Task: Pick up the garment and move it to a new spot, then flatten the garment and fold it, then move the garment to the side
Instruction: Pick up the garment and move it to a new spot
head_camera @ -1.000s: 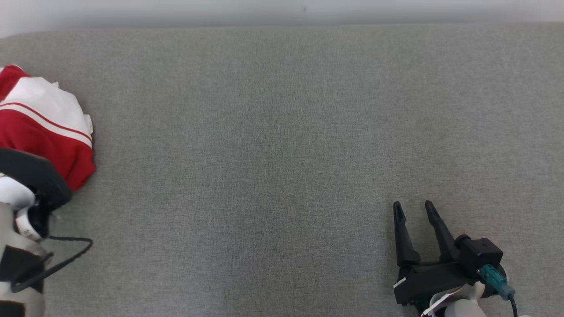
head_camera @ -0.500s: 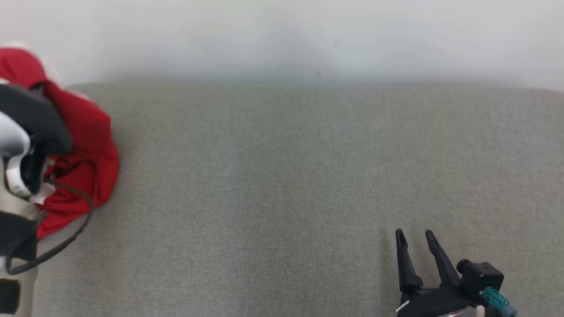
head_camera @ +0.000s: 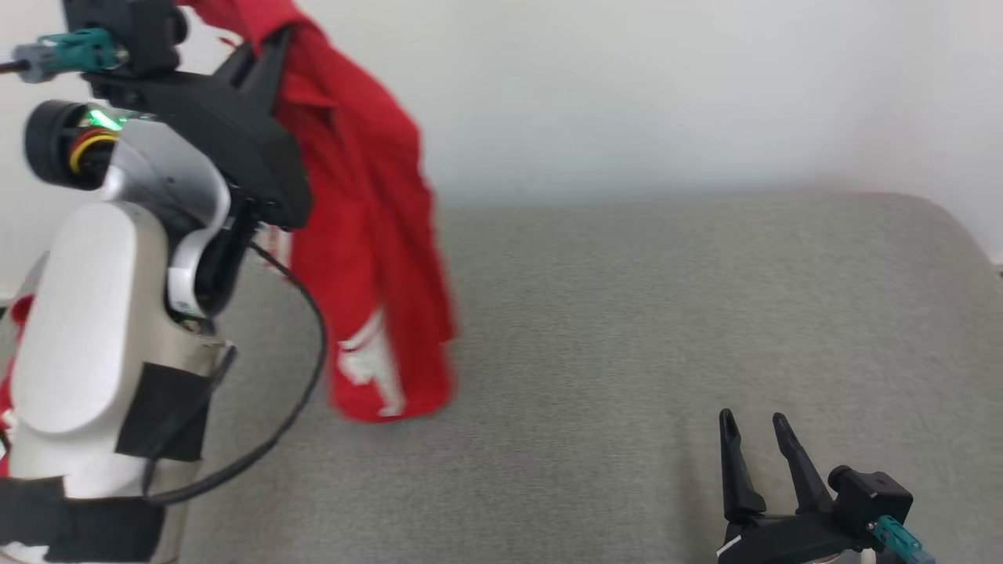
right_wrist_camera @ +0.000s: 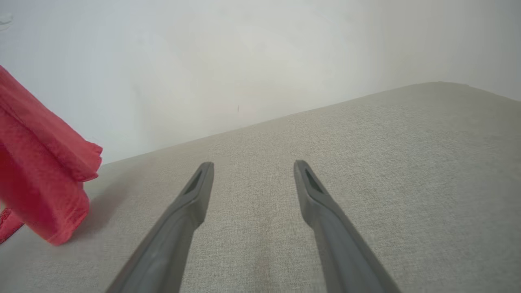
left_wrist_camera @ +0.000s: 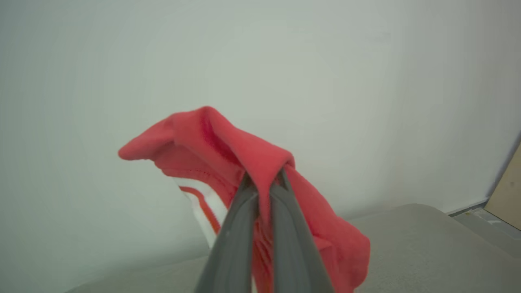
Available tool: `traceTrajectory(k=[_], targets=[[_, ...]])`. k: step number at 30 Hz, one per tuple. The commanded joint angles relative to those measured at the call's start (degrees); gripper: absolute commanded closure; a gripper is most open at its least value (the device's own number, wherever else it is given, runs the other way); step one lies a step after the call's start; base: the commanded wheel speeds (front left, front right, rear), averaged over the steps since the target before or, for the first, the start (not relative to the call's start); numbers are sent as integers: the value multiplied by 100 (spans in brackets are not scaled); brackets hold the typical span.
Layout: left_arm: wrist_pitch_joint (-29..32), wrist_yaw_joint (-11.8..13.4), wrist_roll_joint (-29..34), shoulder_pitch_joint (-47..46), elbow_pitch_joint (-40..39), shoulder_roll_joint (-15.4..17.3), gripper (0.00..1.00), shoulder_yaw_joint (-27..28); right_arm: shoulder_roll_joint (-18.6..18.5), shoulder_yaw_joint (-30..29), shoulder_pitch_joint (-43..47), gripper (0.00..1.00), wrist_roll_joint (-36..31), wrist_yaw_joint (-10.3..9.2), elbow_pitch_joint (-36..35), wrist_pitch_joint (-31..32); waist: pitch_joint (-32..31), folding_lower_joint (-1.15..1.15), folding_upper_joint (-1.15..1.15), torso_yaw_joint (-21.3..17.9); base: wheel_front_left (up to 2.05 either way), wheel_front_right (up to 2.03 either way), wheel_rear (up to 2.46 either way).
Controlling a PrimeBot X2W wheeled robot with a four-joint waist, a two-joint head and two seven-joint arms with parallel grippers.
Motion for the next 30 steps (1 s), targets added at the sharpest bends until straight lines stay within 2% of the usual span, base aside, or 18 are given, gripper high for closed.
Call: traceTrajectory(k=[1,6,11,16,24,25,26,30], targets=[[-68,-2,-5,98,-124,-107,100,-102,2,-28,20,0,-54,19,-18,-9,134,1,1,-532,0,0,0],[-248,11,34,227,-256,-392,100,-357,2,-61,-39,0,-72,19,-48,-8,282,1,1,-983,0,0,0],[-355,37,232,559,-62,-567,100,-767,4,-45,-125,0,-40,19,-85,-8,473,1,1,-1321,0,0,0],[-462,14,299,917,289,-738,100,-1150,4,-21,-160,0,-29,19,-109,-7,606,1,1,-1457,0,0,0],[-771,-2,127,1445,1357,-956,100,-1844,4,67,-255,0,27,19,-108,-8,759,1,1,-1493,0,0,0],[-842,-2,92,1470,1455,-968,62,-1922,4,84,-265,0,43,19,-108,-8,772,1,1,-1480,0,0,0],[-879,0,51,1498,1548,-976,0,-2014,4,94,-271,0,51,19,-110,-8,784,1,1,-1462,0,0,0],[-1212,115,-496,1561,1595,-982,0,-2260,2,62,-235,0,44,19,-94,-9,765,1,1,-1341,0,0,0]])
